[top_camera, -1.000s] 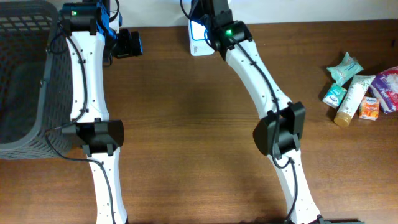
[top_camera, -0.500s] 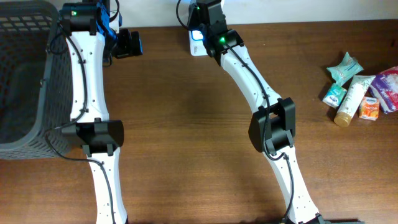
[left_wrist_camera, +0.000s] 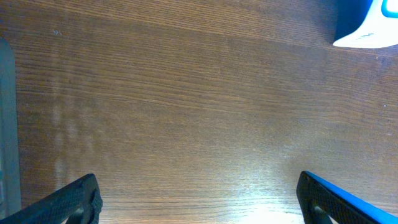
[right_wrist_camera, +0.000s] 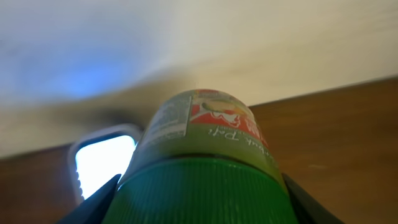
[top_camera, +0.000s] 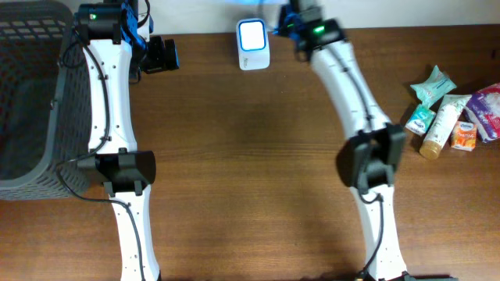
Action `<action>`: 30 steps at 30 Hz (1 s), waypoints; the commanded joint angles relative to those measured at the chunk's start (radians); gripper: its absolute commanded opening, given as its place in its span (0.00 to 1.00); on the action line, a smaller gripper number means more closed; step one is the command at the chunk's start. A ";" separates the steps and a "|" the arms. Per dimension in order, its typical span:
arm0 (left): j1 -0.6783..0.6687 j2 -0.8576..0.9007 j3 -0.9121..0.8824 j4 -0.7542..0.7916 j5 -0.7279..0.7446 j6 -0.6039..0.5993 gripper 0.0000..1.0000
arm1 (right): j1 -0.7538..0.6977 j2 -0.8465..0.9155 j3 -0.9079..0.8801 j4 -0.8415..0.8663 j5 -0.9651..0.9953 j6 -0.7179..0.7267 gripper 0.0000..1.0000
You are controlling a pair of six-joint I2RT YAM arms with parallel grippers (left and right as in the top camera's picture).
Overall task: Scan the item barcode
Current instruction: 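Carry the jar right and set it down beside the packs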
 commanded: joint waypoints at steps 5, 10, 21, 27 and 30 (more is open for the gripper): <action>0.001 0.002 0.002 -0.001 0.003 -0.009 0.99 | -0.285 -0.084 0.010 -0.430 -0.028 0.067 0.46; 0.001 0.002 0.002 -0.001 0.003 -0.009 0.99 | -0.420 -0.048 -0.084 -0.481 -0.029 0.066 0.47; 0.001 0.002 0.002 -0.001 0.003 -0.009 0.99 | -0.488 -0.048 -0.309 -0.292 -0.131 0.066 0.72; 0.001 0.002 0.002 -0.001 0.003 -0.009 0.99 | -0.492 -0.101 -0.201 -0.364 -0.132 0.058 0.87; 0.001 0.002 0.002 -0.001 0.003 -0.009 0.99 | -0.491 -0.158 -0.076 -0.466 -0.132 0.058 0.90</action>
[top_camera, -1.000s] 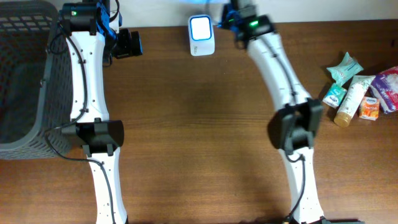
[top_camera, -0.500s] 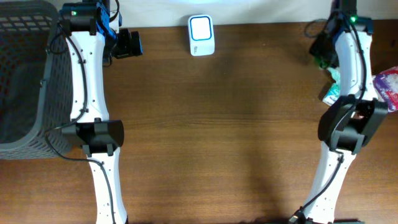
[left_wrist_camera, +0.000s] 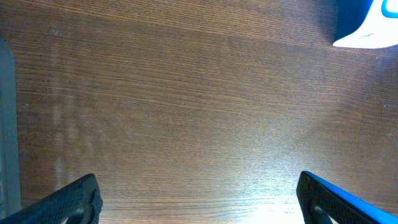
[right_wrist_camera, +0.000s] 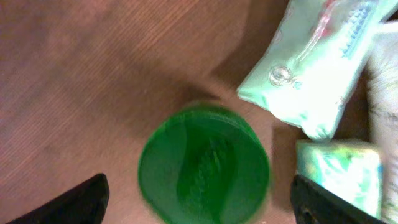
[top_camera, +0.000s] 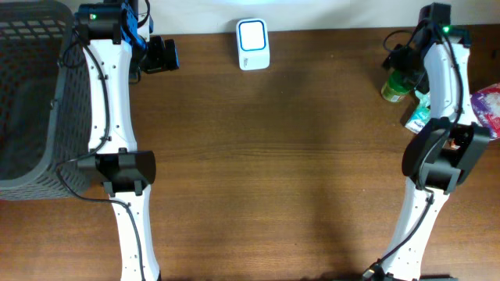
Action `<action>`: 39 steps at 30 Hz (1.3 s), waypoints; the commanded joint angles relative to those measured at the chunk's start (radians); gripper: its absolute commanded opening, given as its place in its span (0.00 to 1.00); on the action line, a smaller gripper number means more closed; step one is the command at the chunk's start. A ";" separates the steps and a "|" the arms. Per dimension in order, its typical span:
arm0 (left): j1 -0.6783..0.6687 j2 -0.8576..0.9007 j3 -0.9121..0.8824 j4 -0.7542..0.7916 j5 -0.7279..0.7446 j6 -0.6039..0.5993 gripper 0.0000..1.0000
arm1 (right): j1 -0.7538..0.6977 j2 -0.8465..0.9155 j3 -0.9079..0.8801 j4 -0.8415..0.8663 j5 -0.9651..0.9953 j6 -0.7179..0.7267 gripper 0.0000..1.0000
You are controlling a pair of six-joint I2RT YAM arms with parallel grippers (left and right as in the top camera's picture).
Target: Scan the item barcode
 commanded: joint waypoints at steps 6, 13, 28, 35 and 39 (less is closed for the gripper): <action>0.000 0.002 0.002 -0.001 0.003 -0.009 0.99 | 0.000 -0.321 0.292 -0.433 -0.018 0.044 0.99; 0.001 0.002 0.002 -0.001 0.003 -0.009 0.99 | 0.052 -0.631 0.203 -0.518 -0.154 -0.076 0.99; 0.000 0.002 0.002 -0.001 0.003 -0.009 0.99 | 0.183 -1.313 -0.760 -0.488 -0.057 -0.093 0.98; -0.001 0.002 0.002 -0.001 0.003 -0.009 0.99 | 0.183 -1.242 -0.764 -0.500 -0.051 -0.098 0.99; -0.002 0.002 0.002 -0.001 0.003 -0.009 0.99 | 0.183 -1.238 -0.766 -0.506 -0.049 -0.098 0.99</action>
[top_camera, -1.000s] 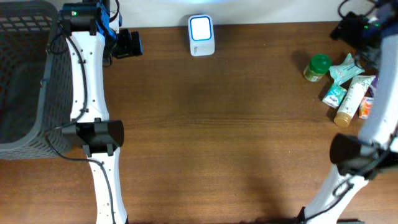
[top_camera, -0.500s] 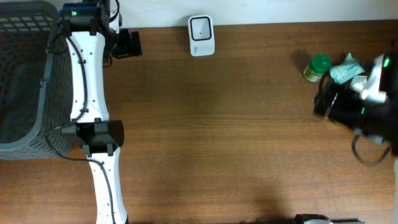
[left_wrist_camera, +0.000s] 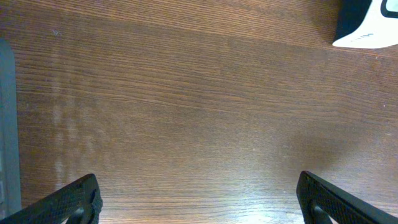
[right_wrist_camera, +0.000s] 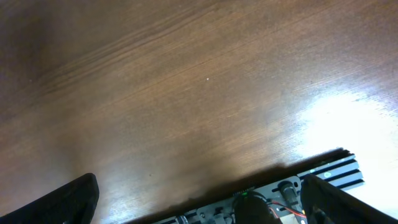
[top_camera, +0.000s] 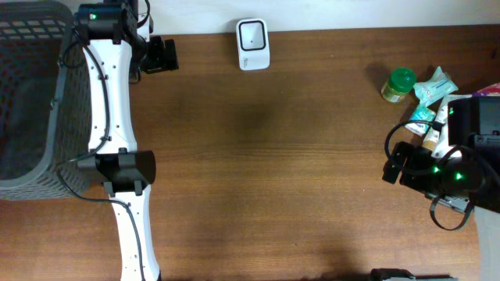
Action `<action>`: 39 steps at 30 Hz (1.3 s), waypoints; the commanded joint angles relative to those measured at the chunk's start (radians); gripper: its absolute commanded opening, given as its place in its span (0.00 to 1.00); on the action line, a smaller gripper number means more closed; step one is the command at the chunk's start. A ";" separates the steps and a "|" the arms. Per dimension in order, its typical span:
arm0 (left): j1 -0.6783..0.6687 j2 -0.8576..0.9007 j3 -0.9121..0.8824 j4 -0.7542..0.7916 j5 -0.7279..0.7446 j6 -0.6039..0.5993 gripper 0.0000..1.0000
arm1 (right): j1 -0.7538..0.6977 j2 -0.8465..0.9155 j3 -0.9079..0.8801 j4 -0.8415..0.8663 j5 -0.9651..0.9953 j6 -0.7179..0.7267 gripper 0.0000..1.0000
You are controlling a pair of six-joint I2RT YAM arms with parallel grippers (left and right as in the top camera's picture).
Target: Scan the item barcode
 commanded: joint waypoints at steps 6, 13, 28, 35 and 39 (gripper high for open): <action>-0.001 0.002 0.002 -0.001 0.003 -0.008 0.99 | 0.008 -0.166 -0.282 0.242 -0.008 -0.090 0.99; -0.001 0.002 0.002 -0.001 0.003 -0.008 0.99 | 0.008 -0.605 -0.916 0.925 -0.273 -0.279 0.99; -0.001 0.002 0.002 -0.001 0.003 -0.008 0.99 | 0.050 -1.128 -1.435 1.513 -0.224 -0.280 0.99; -0.001 0.002 0.002 -0.001 0.003 -0.008 0.99 | 0.068 -1.183 -1.444 1.513 -0.145 -0.280 0.99; -0.001 0.002 0.002 -0.001 0.003 -0.008 0.99 | 0.068 -1.199 -1.519 1.635 -0.135 -0.280 0.98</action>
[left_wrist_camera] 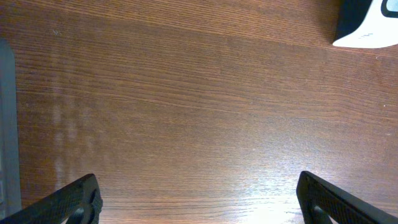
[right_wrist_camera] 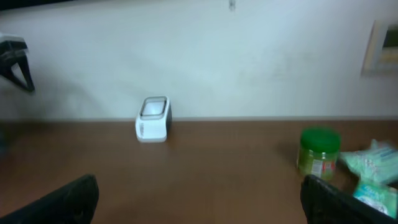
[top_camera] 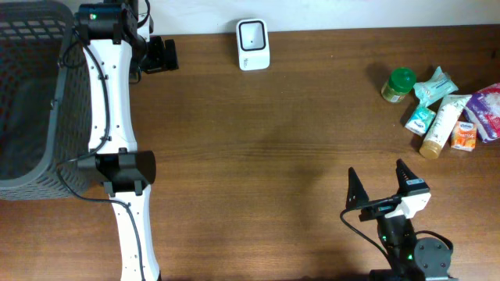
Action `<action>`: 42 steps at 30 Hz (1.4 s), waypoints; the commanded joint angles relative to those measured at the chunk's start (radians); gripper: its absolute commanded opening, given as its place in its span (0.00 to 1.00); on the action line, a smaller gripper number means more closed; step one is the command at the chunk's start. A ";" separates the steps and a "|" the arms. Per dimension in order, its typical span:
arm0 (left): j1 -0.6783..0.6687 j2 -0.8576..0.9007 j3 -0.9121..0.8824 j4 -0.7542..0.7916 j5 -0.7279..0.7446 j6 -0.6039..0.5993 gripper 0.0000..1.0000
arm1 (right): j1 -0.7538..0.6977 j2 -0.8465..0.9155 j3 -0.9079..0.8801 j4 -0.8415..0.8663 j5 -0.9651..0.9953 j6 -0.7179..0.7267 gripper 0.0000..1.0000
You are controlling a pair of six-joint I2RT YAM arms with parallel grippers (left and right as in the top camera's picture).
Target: Scan the item barcode
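Observation:
The green-lidded jar (top_camera: 399, 84) stands upright at the back right, next to a pile of packets; the right wrist view shows it too (right_wrist_camera: 319, 152). Against the back edge sits the white scanner (top_camera: 253, 34), screen dark, also in the right wrist view (right_wrist_camera: 153, 119) and the left wrist view's corner (left_wrist_camera: 367, 31). My right gripper (top_camera: 375, 176) is at the table's front, open and empty, facing the back wall (right_wrist_camera: 199, 202). My left gripper (top_camera: 160, 55) hangs open over bare wood left of the scanner (left_wrist_camera: 199, 199).
A grey mesh basket (top_camera: 31, 94) fills the far left. A tube and several packets (top_camera: 445, 113) lie at the right edge beside the jar. Brown wood stretches between the scanner and my right gripper.
My right arm was folded at the right edge, its camera facing the wood; now its gripper is at the front, facing the back wall. Jar, scanner and left arm are unchanged.
My right gripper held the green-lidded jar in front of the lit scanner. Then it was open over the jar, which stood beside the packets at the right. After that the arm was folded at the right edge, scanner dark. Now it is at the front, empty.

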 commanded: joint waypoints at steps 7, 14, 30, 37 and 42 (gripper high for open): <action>-0.001 0.002 0.002 0.000 0.003 -0.008 0.99 | 0.010 -0.012 -0.165 0.207 0.020 -0.030 0.99; -0.001 0.002 0.002 0.000 0.003 -0.008 0.99 | 0.008 -0.012 -0.165 0.044 0.054 -0.122 0.99; -0.001 0.002 0.002 0.000 0.003 -0.008 0.99 | 0.008 -0.012 -0.165 0.037 0.118 -0.081 0.99; -0.001 0.002 0.002 -0.001 0.003 -0.008 0.99 | 0.009 -0.012 -0.165 0.041 0.118 -0.082 0.99; -0.001 0.002 0.002 0.000 0.003 -0.008 0.99 | 0.009 -0.012 -0.165 0.041 0.118 -0.082 0.99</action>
